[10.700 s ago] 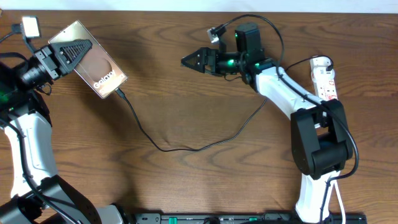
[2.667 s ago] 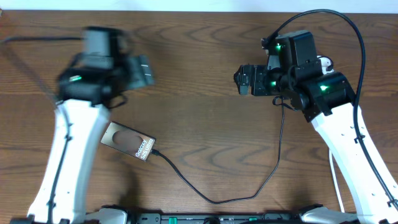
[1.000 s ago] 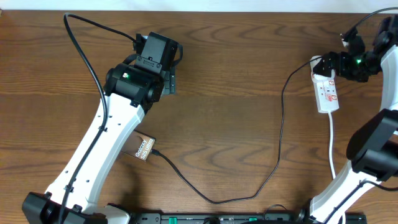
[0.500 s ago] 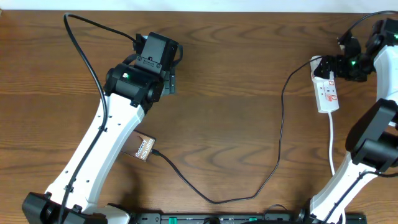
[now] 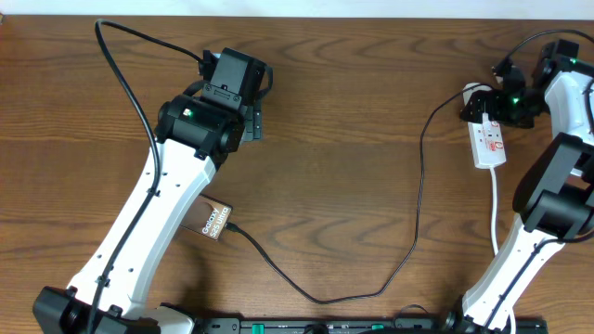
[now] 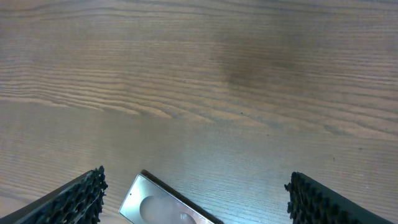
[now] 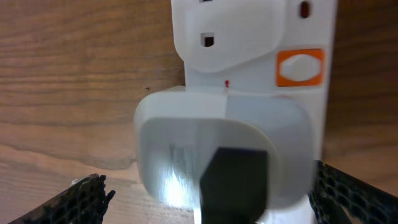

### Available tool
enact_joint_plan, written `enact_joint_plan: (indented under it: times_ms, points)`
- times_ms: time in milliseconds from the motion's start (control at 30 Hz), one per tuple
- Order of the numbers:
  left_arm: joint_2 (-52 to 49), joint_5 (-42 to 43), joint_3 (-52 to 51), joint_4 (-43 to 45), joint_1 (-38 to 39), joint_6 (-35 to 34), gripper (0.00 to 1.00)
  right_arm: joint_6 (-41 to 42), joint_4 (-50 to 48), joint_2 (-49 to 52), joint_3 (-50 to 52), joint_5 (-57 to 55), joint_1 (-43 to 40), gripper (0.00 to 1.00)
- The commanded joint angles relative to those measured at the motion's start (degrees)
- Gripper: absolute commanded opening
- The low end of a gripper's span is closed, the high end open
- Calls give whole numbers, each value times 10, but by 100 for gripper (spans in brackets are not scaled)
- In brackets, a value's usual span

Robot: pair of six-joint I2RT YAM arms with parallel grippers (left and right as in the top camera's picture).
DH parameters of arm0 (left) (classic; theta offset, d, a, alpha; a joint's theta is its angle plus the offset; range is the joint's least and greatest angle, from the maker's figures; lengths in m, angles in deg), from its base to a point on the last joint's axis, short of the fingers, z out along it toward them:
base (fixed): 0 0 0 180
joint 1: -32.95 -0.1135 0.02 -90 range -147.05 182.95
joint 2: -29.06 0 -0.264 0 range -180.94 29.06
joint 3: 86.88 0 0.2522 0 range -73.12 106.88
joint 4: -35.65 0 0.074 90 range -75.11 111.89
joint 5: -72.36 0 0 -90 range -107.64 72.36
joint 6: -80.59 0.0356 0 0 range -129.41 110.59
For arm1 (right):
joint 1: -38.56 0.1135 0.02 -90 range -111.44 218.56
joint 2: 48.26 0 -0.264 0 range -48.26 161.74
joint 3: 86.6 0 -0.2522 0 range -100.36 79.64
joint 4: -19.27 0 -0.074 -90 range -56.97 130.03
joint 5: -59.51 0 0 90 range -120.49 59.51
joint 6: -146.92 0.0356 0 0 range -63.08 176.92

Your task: Plug charger to phone and switch on socket

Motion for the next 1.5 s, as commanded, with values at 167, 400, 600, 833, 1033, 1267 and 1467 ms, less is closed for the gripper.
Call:
enact_joint_plan:
  times_ms: [167,400,600,833,1033,1267,1467]
  points:
    - [7,-11,12,-2,-1,5,92,-10,-5,13,-5,62,-2,99]
    - [7,-11,12,-2,-1,5,91,5,9,13,-5,82,-2,99]
    - [7,-11,12,-2,-1,5,91,7,17,12,-5,56,-2,99]
    - [7,-11,12,-2,-1,5,91,16,16,7,-9,6,-2,99]
    - [7,-11,12,-2,-1,5,92,22,26,4,-21,7,-2,99]
    - [7,-11,12,-2,-1,5,91,21,25,4,-21,57,-2,99]
    - [7,-11,12,-2,-1,5,92,21,25,4,-21,91,-2,99]
